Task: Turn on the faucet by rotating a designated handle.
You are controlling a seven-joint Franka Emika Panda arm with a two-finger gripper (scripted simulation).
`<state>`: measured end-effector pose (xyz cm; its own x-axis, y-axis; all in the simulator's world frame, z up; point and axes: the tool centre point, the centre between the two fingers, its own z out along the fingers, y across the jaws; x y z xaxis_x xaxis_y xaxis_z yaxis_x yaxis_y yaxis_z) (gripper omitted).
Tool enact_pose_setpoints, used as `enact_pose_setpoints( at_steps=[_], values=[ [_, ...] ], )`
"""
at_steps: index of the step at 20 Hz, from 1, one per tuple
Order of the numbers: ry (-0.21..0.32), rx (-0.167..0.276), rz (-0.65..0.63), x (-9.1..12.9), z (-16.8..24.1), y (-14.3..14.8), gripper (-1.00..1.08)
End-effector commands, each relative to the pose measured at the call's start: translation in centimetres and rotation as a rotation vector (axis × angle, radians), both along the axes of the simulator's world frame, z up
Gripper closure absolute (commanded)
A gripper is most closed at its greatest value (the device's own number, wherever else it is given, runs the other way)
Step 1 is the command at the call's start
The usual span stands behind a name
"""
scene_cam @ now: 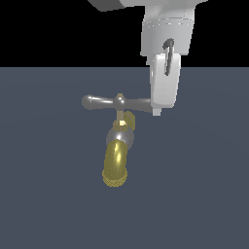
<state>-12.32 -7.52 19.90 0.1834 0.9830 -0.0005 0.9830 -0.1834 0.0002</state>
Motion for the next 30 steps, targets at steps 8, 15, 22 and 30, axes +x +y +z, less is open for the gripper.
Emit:
enact_pose_setpoints(
  at_steps=[8,15,22,30],
  values=[
    [0.0,0.0,0.0,2.4,0.0,-0.8,1.08],
    [0.0,0.0,0.0,4.2,0.0,-1.4,1.08],
    [0.0,0.001,0.001,5.9,0.0,-2.0,1.08],
    [0.007,0.002,-0.007,7.1,-0.2,-1.8,1.08]
  ],
)
